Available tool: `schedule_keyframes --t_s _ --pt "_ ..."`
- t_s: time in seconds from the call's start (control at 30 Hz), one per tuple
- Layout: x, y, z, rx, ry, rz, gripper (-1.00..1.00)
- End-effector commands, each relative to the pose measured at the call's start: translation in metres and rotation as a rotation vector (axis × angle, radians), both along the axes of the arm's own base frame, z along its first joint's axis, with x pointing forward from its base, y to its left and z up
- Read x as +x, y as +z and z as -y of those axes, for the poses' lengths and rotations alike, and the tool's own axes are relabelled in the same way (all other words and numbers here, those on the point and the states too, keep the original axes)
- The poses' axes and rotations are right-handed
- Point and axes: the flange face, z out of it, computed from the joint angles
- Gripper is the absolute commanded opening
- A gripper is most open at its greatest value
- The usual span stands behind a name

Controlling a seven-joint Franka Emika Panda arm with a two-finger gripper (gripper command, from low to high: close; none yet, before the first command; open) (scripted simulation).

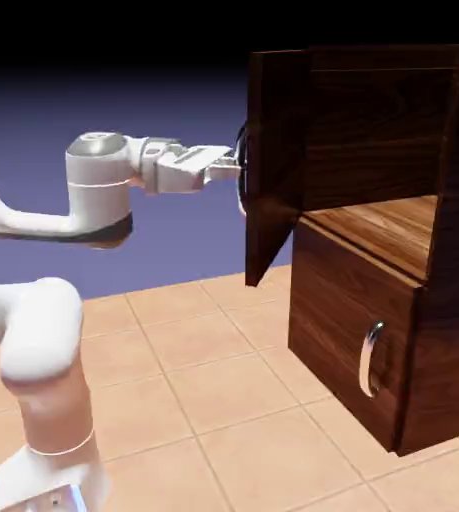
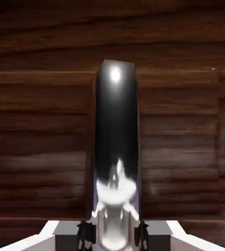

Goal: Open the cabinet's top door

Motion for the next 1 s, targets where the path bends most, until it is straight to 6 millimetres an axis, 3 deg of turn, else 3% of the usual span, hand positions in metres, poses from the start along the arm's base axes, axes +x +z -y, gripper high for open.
schedule_keyframes --t_s 0.0,0.23,0.5,0.97 --pt "-0.003 0.000 -0.007 0.001 -0.021 0.000 -1.00" --pt "-0.023 0.000 -0.062 0.001 -0.177 0.000 -1.00" --pt "-0.035 0.000 -0.141 0.001 -0.389 0.000 -1.00" --pt "-0.022 0.000 -0.262 0.001 -0.714 0.001 -1.00"
